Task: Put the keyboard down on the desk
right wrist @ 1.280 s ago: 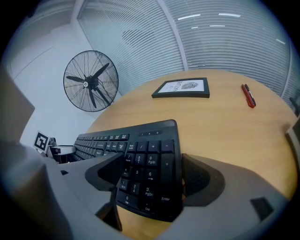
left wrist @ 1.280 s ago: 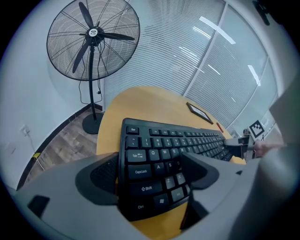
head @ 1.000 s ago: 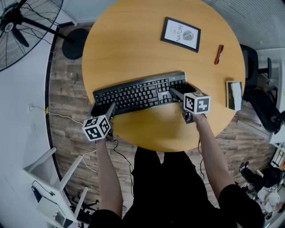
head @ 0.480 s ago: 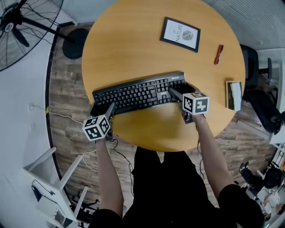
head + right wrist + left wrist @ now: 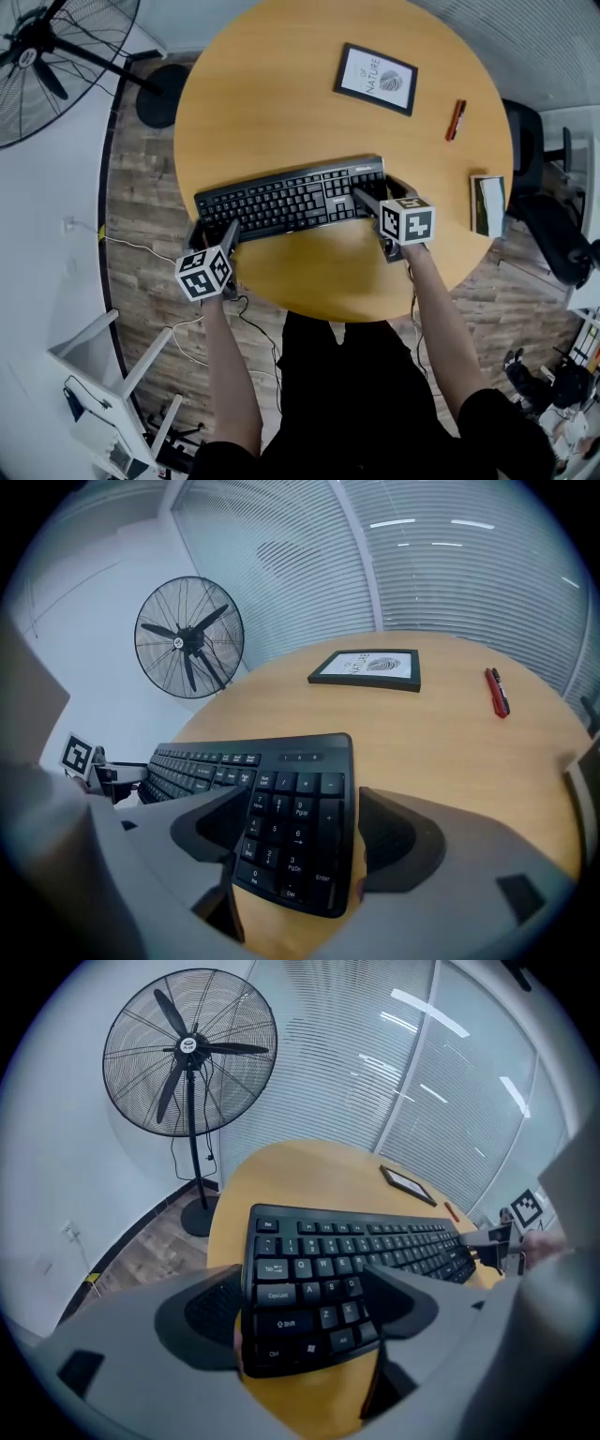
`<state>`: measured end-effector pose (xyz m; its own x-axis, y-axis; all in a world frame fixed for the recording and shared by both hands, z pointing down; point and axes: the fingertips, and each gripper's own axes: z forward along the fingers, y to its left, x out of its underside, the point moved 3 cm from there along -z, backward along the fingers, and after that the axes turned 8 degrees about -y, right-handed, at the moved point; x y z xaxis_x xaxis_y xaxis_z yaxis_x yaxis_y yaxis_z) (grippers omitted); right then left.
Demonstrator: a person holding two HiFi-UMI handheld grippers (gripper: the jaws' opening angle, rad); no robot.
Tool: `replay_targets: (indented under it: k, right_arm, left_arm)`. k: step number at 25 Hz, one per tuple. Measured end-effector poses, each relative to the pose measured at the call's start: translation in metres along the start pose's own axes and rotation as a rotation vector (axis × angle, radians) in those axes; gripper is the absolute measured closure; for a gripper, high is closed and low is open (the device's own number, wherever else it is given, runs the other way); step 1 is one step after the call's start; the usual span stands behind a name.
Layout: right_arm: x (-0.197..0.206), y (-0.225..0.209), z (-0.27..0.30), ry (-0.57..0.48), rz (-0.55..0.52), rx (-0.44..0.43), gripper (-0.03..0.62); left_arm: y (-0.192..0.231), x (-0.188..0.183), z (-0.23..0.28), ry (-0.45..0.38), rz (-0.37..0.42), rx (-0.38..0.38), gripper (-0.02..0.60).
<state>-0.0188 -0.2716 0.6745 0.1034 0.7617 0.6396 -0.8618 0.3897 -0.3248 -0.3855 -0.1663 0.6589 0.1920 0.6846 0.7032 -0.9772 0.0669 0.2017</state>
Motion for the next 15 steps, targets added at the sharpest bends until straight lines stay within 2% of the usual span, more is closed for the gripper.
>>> replay_targets:
  k: [5,15]
  right_arm:
    - [-0.007,-0.002,-0.012,-0.020,-0.006,-0.016,0.217]
    - [-0.021,0.016,-0.055,-0.105,-0.107,-0.096,0.250]
  left_arm:
    - [-0.009,-0.002,-0.014,-0.029,-0.006,-0.023,0.184]
    - [-0.055,-0.011,-0.058,-0.116,0.001,-0.026,0.186]
